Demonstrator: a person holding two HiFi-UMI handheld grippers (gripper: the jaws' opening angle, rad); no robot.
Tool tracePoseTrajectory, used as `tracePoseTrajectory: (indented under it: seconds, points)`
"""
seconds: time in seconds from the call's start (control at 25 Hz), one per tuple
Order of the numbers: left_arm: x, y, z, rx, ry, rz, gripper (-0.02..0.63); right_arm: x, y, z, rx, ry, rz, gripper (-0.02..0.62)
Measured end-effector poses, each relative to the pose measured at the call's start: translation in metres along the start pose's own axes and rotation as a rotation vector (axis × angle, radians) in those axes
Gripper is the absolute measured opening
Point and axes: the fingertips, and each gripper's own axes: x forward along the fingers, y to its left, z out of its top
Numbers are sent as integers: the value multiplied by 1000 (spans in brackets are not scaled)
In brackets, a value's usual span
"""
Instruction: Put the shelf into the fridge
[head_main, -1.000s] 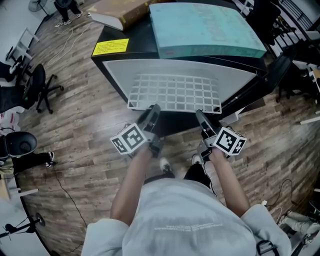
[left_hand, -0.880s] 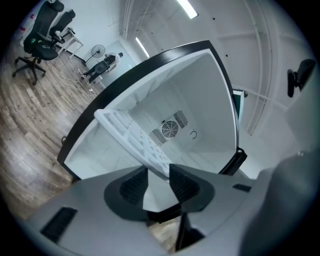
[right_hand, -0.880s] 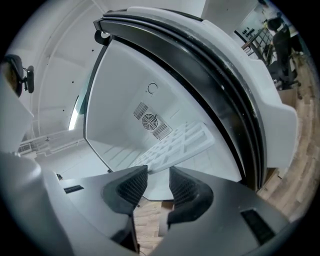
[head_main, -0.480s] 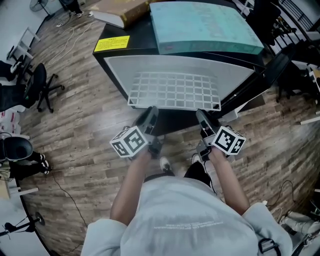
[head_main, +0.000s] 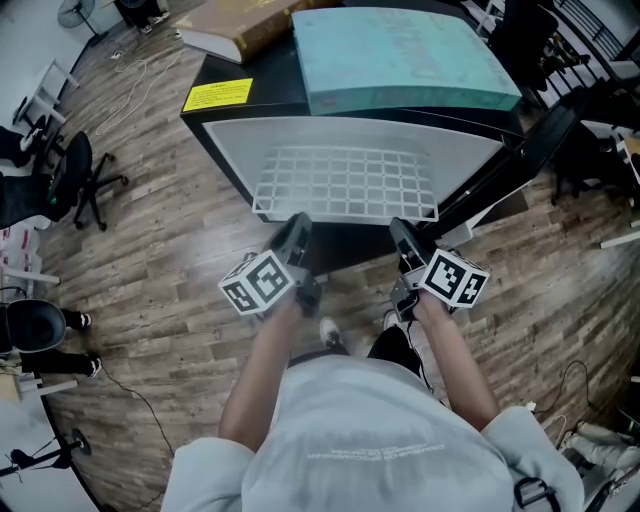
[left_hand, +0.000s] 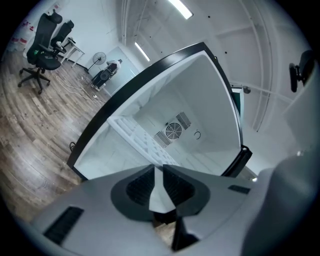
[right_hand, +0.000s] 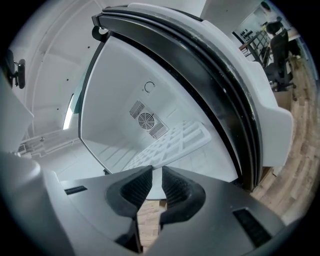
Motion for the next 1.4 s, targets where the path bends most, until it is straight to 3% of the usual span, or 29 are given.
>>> tracePoseTrajectory:
  seconds: [1.4]
  points:
    - [66, 10, 33, 14, 45, 47, 61, 57, -20, 40, -7, -18, -102, 71]
